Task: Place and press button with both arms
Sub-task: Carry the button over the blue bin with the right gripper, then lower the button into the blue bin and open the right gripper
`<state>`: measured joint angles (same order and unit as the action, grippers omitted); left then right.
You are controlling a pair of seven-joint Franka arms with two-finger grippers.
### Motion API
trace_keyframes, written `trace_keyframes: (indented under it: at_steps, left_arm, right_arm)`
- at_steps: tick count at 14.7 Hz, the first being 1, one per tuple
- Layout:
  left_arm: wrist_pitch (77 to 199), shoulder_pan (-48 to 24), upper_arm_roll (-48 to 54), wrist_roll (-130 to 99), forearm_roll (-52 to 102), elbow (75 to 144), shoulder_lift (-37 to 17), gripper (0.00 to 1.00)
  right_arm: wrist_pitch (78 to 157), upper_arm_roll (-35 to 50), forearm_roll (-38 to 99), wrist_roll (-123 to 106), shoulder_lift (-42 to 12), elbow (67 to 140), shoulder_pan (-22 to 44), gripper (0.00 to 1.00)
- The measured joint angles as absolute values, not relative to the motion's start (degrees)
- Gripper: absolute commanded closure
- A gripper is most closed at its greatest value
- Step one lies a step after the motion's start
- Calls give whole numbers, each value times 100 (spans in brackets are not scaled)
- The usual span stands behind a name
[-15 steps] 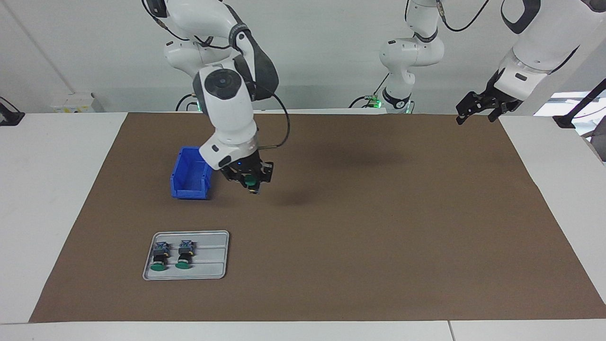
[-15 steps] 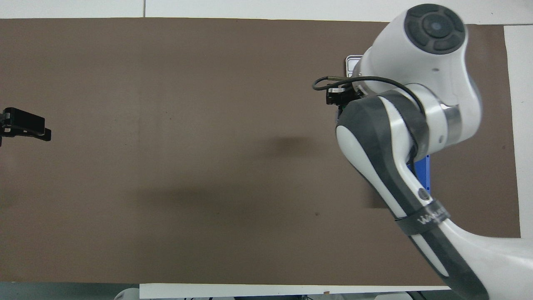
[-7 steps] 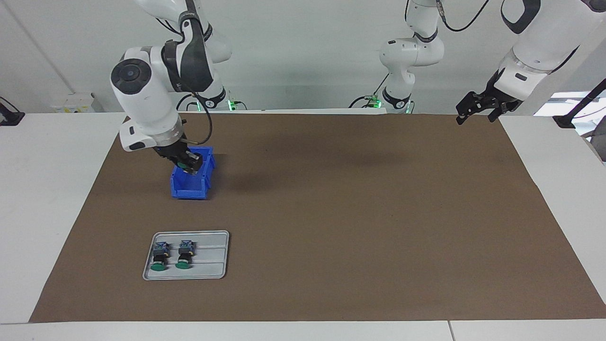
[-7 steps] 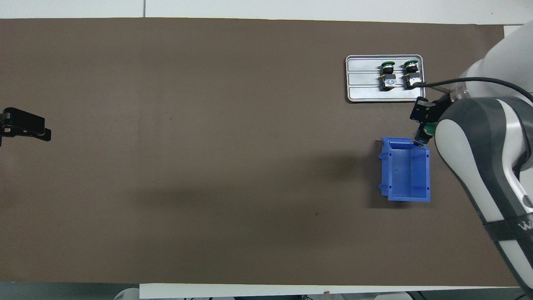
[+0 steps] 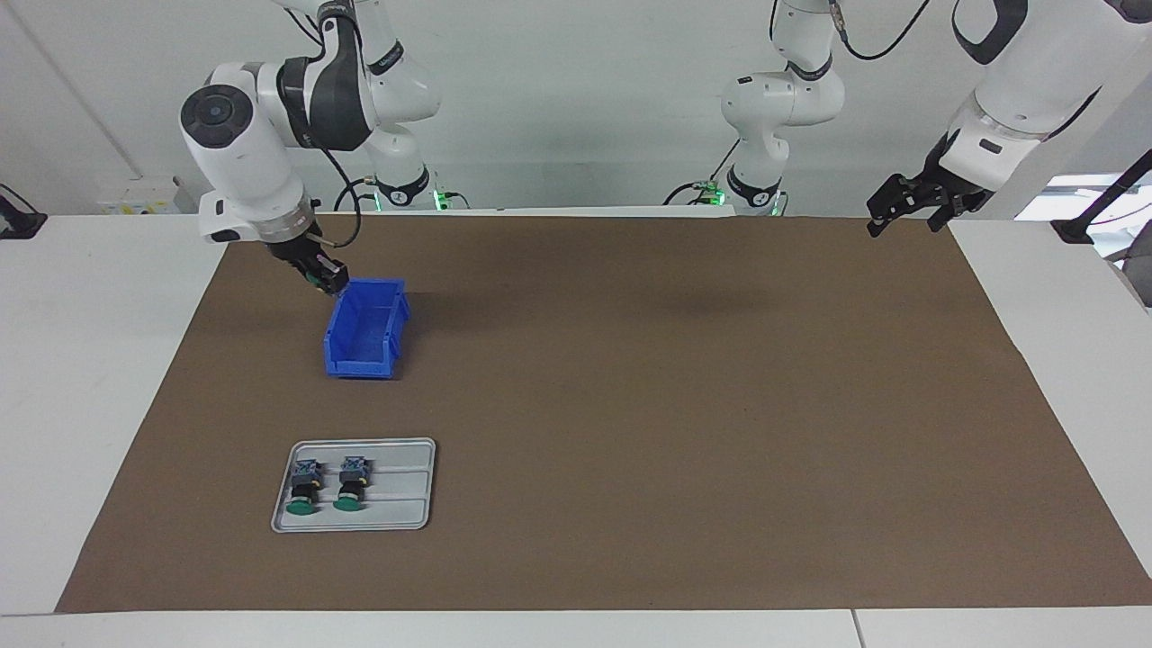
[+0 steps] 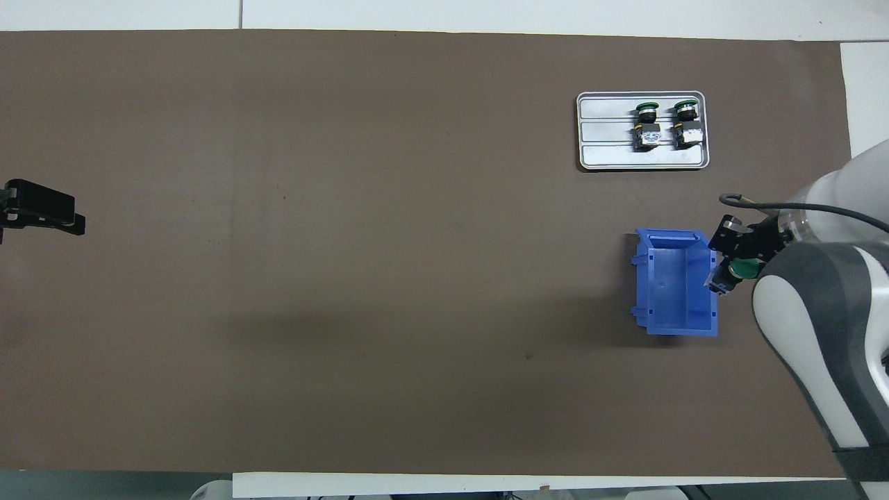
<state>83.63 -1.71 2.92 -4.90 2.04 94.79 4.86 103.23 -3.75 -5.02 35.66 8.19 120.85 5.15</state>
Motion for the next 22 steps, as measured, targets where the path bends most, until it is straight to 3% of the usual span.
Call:
trace_keyframes:
  at_steps: [5,10,22]
  left_arm:
    - [8363,-171,292,-490,204,9479,486,0]
    - [8363,-171,292,-490,204,9479,486,0]
    - [8363,-171,292,-490,204,9479,486,0]
  right_arm:
    - [11048,-355,-513,3733,798,12505,516,95]
    - [11890,-371,-741,3874,414,12572,487,95]
    - [12207,-353,-744,4539,131,12946,856,94]
